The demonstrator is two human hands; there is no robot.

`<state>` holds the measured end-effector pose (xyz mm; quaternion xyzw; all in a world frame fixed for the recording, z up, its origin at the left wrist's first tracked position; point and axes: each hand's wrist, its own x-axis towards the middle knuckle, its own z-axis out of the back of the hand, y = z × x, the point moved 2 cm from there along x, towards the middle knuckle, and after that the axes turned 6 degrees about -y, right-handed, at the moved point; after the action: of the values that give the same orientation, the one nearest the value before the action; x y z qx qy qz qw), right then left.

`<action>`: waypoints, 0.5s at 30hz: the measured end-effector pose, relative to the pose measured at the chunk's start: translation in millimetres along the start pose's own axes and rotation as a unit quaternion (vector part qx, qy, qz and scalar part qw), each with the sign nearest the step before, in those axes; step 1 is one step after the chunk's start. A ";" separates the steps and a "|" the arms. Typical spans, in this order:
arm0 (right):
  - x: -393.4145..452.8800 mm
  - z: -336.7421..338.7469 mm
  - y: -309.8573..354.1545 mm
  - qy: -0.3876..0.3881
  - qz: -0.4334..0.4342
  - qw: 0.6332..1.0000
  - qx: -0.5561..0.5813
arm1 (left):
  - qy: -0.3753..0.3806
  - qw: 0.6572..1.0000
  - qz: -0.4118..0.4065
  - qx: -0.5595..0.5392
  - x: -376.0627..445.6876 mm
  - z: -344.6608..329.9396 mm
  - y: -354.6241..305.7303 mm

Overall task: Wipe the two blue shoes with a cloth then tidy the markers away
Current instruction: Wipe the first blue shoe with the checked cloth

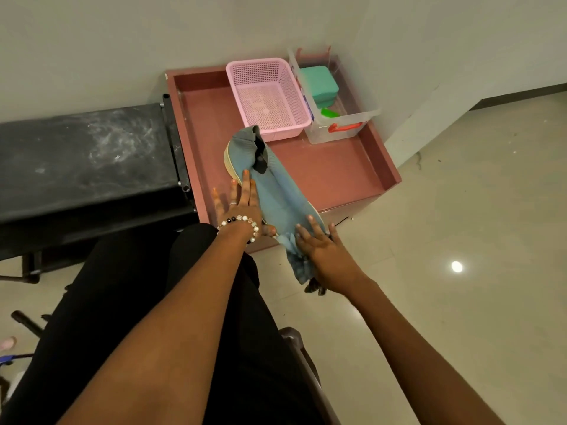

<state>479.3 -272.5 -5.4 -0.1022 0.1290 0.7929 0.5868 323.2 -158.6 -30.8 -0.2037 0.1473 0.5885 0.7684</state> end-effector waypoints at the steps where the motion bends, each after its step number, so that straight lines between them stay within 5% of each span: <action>1: -5.6 9.0 -2.0 -0.004 -0.008 0.998 0.058 | -0.004 1.000 -0.004 -0.004 -0.9 0.3 -0.1; 4: -23.8 40.4 -12.2 -0.165 -0.119 0.938 0.281 | -0.019 1.000 -0.020 0.007 -4.6 4.0 -5.6; 9: -26.2 50.7 -27.4 -0.411 -0.382 0.742 0.368 | -0.069 0.978 -0.176 0.091 -10.0 1.5 -35.9; 11: -10.3 48.2 -22.6 -0.448 -0.374 0.751 0.309 | -0.063 0.971 -0.208 0.101 -14.5 -4.2 -40.9; 13: 7.8 37.3 -9.5 -0.407 -0.301 0.825 0.249 | -0.043 0.976 -0.190 0.094 -14.9 -8.4 -37.5; 15: 18.9 9.6 6.1 -0.278 -0.233 0.923 0.131 | -0.036 0.982 -0.165 0.089 -12.9 -11.6 -32.3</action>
<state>467.9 -253.9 -1.7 0.1726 0.0357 0.6060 0.7757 351.1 -182.4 -30.4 -0.1349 0.1360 0.4450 0.8748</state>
